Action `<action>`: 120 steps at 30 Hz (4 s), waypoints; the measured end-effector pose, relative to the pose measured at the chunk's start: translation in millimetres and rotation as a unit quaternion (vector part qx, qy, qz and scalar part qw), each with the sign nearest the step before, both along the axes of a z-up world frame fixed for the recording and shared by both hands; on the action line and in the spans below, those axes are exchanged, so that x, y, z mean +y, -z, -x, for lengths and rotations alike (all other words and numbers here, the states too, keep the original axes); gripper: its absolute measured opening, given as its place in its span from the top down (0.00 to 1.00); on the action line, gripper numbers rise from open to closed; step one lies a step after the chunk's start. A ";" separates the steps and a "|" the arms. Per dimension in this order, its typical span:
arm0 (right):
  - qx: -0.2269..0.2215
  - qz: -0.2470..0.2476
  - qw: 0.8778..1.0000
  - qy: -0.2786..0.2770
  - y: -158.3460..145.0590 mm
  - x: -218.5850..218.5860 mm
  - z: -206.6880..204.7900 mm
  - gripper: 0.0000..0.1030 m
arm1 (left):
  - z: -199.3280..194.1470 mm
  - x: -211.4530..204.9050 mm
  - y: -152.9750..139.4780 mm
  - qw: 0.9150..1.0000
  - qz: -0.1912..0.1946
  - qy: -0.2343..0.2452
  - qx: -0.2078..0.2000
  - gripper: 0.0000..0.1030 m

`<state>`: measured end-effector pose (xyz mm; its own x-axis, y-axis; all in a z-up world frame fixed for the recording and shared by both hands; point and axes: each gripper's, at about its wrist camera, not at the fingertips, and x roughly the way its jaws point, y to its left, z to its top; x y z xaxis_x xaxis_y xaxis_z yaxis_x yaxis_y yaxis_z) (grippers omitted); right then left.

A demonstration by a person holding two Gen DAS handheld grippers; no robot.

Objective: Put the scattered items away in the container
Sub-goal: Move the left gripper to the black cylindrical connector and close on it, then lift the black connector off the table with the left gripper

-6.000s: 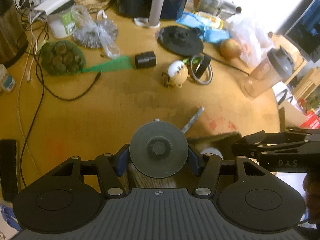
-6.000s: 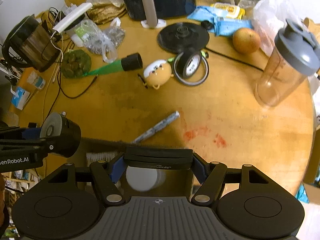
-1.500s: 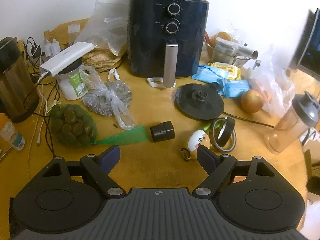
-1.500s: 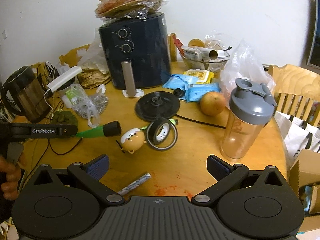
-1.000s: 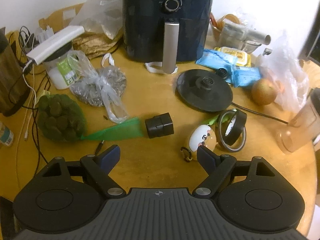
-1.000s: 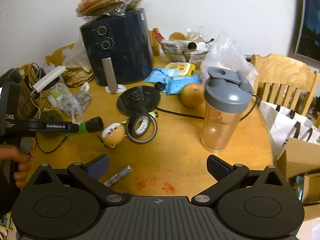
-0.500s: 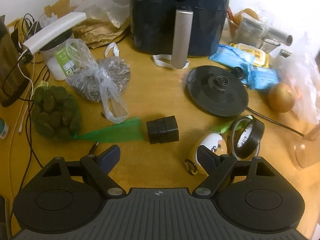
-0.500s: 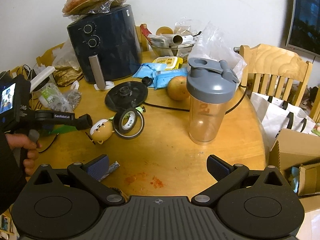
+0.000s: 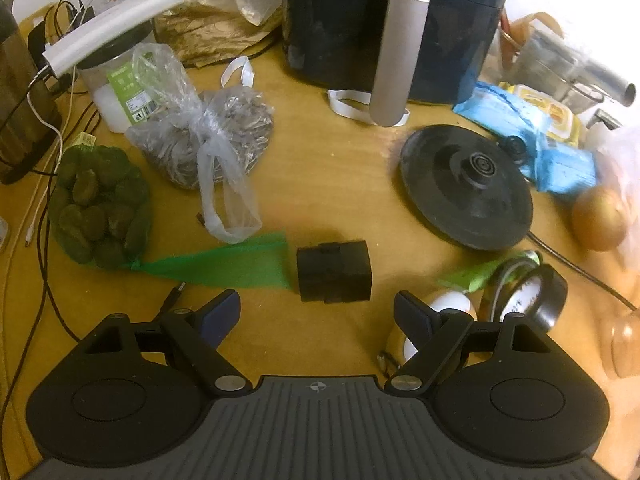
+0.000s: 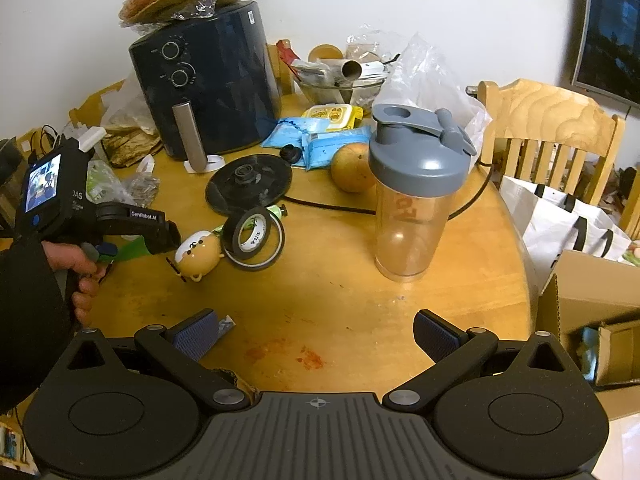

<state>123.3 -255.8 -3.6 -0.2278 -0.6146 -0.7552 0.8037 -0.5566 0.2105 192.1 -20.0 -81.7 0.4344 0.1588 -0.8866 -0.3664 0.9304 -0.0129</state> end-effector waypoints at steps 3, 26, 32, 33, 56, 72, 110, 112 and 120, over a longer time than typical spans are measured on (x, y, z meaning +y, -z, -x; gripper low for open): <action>0.000 -0.002 1.000 -0.003 0.5 -0.9 -0.1 0.00 | -7.0 -0.7 3.2 1.000 -0.001 -0.001 0.001 0.18; -0.006 -0.013 1.000 -0.018 6.5 -6.4 -2.4 0.00 | -26.9 4.3 25.1 0.999 -0.009 -0.036 0.034 0.58; -0.007 -0.011 1.000 -0.016 7.2 -4.3 -1.6 0.00 | -24.0 2.1 21.0 0.999 -0.010 -0.033 0.027 0.59; -0.008 -0.012 1.000 -0.019 7.4 -4.2 -2.1 0.00 | -23.4 2.3 20.2 0.999 -0.008 -0.032 0.025 0.59; -0.012 -0.008 0.998 -0.066 6.1 -6.0 -14.2 0.00 | 10.4 -0.6 2.9 1.000 -0.003 0.005 -0.002 0.96; -0.011 -0.007 0.996 -0.089 6.7 -5.6 -15.9 0.00 | 33.0 -3.8 -26.5 0.995 -0.036 0.055 -0.072 0.96; -0.007 -0.002 0.980 -0.200 3.4 -26.0 -37.0 0.00 | 110.0 3.7 -86.2 0.988 -0.013 0.076 -0.134 0.96; -0.008 -0.003 0.977 -0.211 3.8 -27.6 -38.0 0.00 | 114.6 4.3 -87.1 0.988 -0.010 0.074 -0.134 0.96; -0.007 -0.004 0.972 -0.235 4.9 -33.3 -41.4 0.00 | 132.0 6.4 -93.3 0.988 0.000 0.065 -0.138 0.96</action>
